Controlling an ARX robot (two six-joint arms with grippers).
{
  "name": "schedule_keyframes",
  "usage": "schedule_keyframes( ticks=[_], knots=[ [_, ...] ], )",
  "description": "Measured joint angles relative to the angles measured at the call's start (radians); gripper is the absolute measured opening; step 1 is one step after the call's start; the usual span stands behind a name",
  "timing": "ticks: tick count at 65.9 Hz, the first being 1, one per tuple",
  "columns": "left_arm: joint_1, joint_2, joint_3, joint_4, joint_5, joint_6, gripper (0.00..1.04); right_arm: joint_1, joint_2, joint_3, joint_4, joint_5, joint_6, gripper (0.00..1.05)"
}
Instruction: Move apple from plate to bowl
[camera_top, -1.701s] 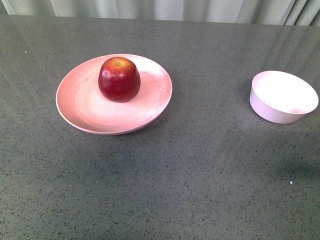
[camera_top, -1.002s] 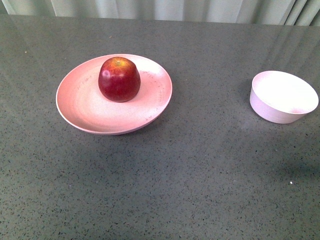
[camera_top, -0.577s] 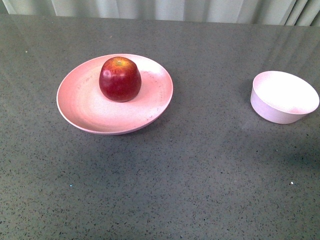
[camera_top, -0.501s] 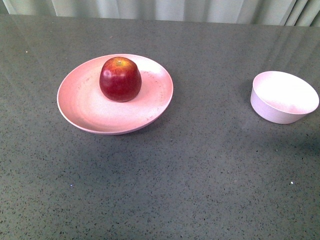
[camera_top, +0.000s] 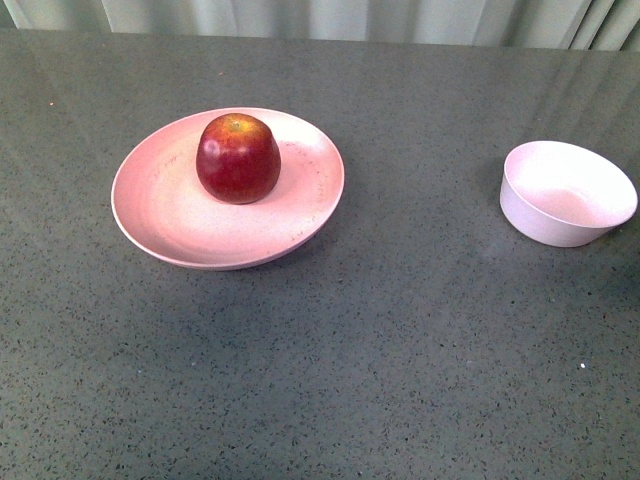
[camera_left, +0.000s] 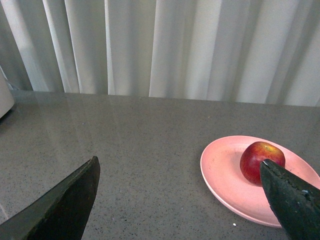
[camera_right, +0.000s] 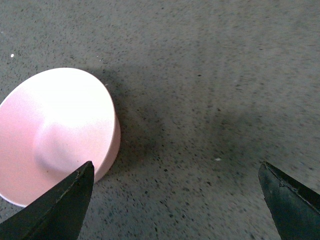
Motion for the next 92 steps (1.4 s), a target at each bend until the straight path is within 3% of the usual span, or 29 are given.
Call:
schedule_keyframes(
  ticks=[35,77,92],
  knots=[
    [0.0,0.0,0.0,0.0,0.0,0.0,0.96,0.206,0.252,0.192,-0.021,0.072,0.008,0.95],
    [0.0,0.0,0.0,0.0,0.0,0.0,0.96,0.293,0.294,0.285,-0.075,0.117,0.141,0.01],
    [0.0,0.0,0.0,0.0,0.0,0.0,0.96,0.399,0.335,0.38,-0.115,0.14,0.209,0.02]
  ],
)
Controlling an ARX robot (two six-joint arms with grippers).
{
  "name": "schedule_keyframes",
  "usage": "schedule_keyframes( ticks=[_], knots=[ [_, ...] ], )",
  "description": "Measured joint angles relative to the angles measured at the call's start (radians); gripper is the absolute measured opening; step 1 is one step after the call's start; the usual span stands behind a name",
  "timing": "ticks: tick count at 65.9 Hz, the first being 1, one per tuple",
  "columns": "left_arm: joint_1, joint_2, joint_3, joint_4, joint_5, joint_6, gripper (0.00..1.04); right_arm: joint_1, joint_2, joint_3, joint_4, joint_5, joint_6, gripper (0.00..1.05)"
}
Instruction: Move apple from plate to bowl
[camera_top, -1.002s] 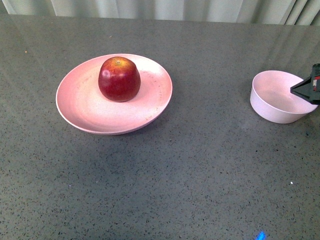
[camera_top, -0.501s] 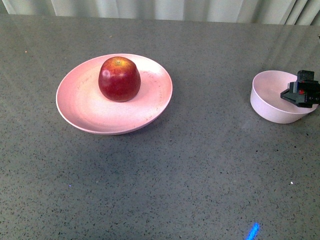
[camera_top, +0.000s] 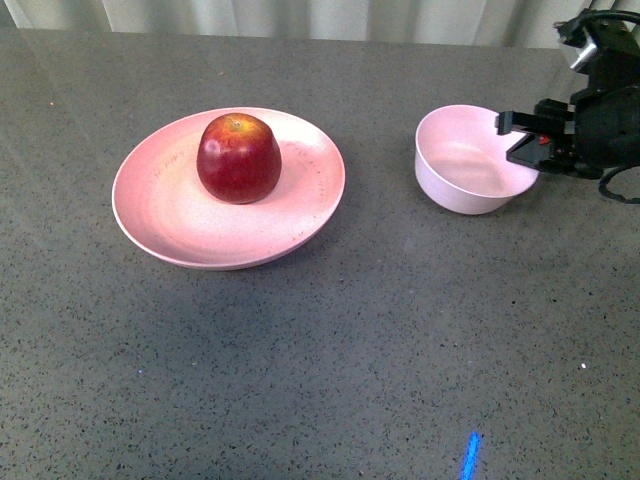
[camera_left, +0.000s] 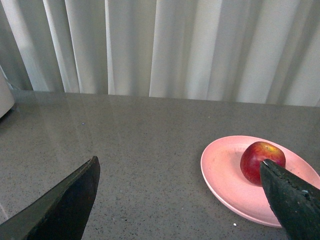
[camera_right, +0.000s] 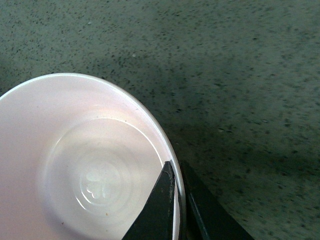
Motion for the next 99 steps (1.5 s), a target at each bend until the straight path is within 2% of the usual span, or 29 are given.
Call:
schedule_keyframes(
  ticks=[14,28,38,39,40,56,63,69,74,79,99],
  knots=[
    [0.0,0.0,0.0,0.0,0.0,0.0,0.96,0.069,0.037,0.032,-0.03,0.02,0.029,0.02],
    [0.0,0.0,0.0,0.0,0.0,0.0,0.96,0.085,0.039,0.031,-0.027,0.021,0.038,0.03],
    [0.0,0.0,0.0,0.0,0.0,0.0,0.96,0.08,0.039,0.011,0.021,0.015,0.056,0.28],
    [0.0,0.0,0.0,0.0,0.0,0.0,0.96,0.078,0.039,0.006,0.035,0.015,0.056,0.31],
    [0.0,0.0,0.0,0.0,0.0,0.0,0.96,0.07,0.034,-0.014,0.085,0.016,0.058,0.42],
    [0.0,0.0,0.0,0.0,0.0,0.0,0.96,0.002,-0.112,-0.134,0.264,0.008,0.077,0.8],
    [0.0,0.0,0.0,0.0,0.0,0.0,0.96,-0.055,-0.245,-0.225,0.36,-0.047,0.099,0.97],
    [0.0,0.0,0.0,0.0,0.0,0.0,0.96,-0.106,-0.335,-0.293,0.407,-0.076,0.113,0.95],
    [0.0,0.0,0.0,0.0,0.0,0.0,0.96,-0.151,-0.394,-0.402,0.616,0.063,0.043,0.84],
    [0.0,0.0,0.0,0.0,0.0,0.0,0.96,-0.186,-0.476,-0.53,0.746,0.111,-0.034,0.7],
    [0.0,0.0,0.0,0.0,0.0,0.0,0.96,-0.155,-0.712,-0.799,0.78,0.133,-0.102,0.15]
  ],
)
